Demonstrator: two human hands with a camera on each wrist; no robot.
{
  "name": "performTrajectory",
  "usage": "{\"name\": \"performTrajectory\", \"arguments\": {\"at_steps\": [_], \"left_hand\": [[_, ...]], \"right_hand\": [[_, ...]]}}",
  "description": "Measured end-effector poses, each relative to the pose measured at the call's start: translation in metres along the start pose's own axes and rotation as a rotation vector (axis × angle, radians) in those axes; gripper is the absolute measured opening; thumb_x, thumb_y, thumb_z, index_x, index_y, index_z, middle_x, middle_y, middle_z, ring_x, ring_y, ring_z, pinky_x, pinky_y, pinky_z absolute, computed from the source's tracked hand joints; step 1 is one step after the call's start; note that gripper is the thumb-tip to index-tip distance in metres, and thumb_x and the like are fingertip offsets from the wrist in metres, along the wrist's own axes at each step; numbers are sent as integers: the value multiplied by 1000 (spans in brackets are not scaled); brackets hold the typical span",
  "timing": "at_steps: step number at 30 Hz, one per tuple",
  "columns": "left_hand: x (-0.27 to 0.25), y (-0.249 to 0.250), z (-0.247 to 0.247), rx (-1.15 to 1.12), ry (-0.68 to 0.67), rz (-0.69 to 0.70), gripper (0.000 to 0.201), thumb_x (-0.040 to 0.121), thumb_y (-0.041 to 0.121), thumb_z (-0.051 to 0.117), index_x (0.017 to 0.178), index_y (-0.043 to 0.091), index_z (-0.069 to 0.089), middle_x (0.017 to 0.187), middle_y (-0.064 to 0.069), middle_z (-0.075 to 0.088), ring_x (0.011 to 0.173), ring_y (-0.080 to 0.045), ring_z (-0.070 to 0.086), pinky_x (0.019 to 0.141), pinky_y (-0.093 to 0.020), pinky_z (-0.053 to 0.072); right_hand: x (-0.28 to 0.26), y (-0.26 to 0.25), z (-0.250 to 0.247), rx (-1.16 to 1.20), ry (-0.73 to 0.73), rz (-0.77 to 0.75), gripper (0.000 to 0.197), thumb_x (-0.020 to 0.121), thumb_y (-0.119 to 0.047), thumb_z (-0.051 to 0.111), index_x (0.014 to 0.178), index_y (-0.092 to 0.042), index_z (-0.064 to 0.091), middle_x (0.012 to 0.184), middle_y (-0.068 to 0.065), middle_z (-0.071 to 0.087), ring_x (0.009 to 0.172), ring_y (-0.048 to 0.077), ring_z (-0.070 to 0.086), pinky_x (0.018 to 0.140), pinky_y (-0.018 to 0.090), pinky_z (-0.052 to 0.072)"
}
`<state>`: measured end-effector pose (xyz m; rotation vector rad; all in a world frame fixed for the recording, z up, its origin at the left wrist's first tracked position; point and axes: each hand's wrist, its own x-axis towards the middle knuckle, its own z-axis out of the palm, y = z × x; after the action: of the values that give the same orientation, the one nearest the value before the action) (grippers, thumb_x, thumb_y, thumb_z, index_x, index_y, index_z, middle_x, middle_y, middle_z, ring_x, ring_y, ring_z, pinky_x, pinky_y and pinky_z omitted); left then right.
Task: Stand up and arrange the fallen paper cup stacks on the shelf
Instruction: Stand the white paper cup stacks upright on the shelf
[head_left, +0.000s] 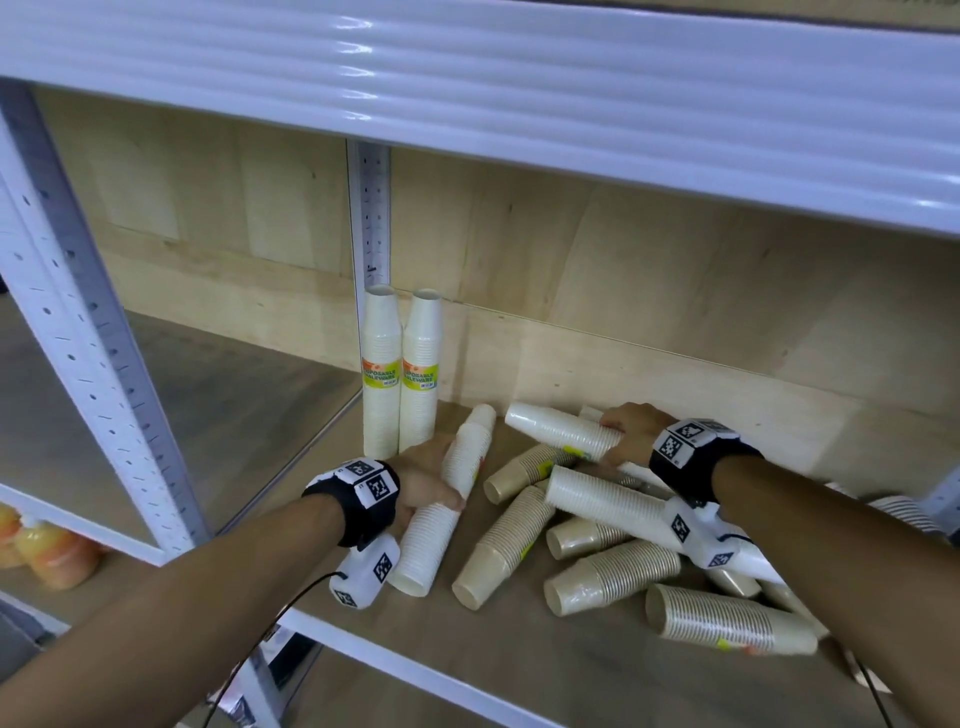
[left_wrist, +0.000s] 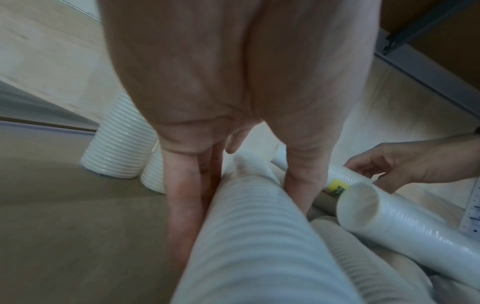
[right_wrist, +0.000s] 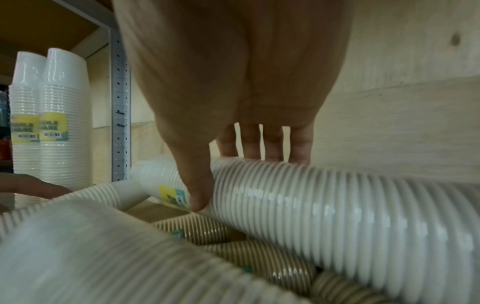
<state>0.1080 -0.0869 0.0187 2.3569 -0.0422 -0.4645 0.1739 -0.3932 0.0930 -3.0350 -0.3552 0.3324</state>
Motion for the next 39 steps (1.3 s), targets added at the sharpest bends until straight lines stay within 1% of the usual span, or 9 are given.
{"name": "performTrajectory", "arguments": {"at_steps": [2, 5, 7, 11, 15, 22, 29, 35, 39], "left_hand": [[-4, 6, -3, -22, 35, 38, 99, 74, 21, 81, 150, 29, 19, 136, 1, 46, 118, -20, 49, 70, -36, 55], [-11, 18, -11, -33, 105, 93, 98, 69, 21, 82, 147, 28, 23, 131, 2, 50, 120, -21, 51, 88, -41, 53], [-15, 27, -17, -50, 154, 122, 93, 66, 18, 82, 142, 23, 30, 124, 1, 53, 117, -22, 54, 90, -39, 51], [-26, 43, -31, -109, 208, 158, 81, 66, 14, 81, 133, 24, 36, 115, 0, 60, 107, -22, 60, 79, -39, 56], [-38, 58, -43, -119, 282, 195, 60, 74, 7, 78, 118, 20, 40, 100, 4, 56, 93, -15, 58, 63, -26, 47], [-61, 69, -62, -143, 416, 215, 72, 69, 10, 82, 123, 16, 35, 108, -4, 58, 102, -24, 59, 86, -44, 53], [-74, 56, -67, -160, 484, 169, 68, 71, 8, 80, 120, 19, 34, 106, 1, 56, 104, -23, 57, 88, -43, 52], [-83, 38, -61, -156, 511, 127, 76, 73, 5, 79, 131, 17, 32, 116, -3, 55, 108, -24, 55, 93, -44, 50], [-87, 28, -55, -178, 501, 123, 77, 74, 2, 78, 133, 18, 31, 109, 2, 55, 108, -24, 56, 92, -43, 51]], "right_hand": [[-5, -3, -7, 31, 44, 11, 67, 75, -35, 79, 134, -18, 52, 124, 1, 58, 101, 17, 55, 80, 25, 38], [-14, -10, -19, 78, 111, 17, 64, 74, -34, 79, 130, -18, 53, 114, 1, 57, 93, 15, 51, 77, 26, 38], [-22, -17, -30, 108, 149, 29, 59, 76, -35, 78, 126, -17, 53, 106, -1, 54, 92, 17, 53, 77, 27, 41], [-35, -33, -48, 195, 237, 36, 55, 75, -35, 77, 120, -18, 53, 107, 0, 56, 93, 18, 55, 76, 28, 43], [-44, -52, -62, 301, 337, 34, 57, 72, -37, 77, 119, -17, 53, 111, 0, 58, 93, 18, 56, 74, 29, 44], [-56, -102, -68, 531, 443, -27, 51, 72, -32, 76, 112, -12, 52, 100, 0, 56, 86, 20, 57, 70, 28, 45], [-56, -159, -35, 756, 394, -105, 57, 69, -23, 76, 119, -12, 49, 104, 0, 59, 92, 21, 59, 69, 26, 45], [-51, -184, 0, 836, 316, -117, 58, 69, -20, 77, 119, -12, 50, 106, 3, 61, 92, 22, 60, 71, 28, 47], [-48, -190, 18, 835, 292, -117, 55, 69, -19, 77, 117, -12, 51, 105, 4, 61, 90, 23, 59, 72, 30, 48]]}}
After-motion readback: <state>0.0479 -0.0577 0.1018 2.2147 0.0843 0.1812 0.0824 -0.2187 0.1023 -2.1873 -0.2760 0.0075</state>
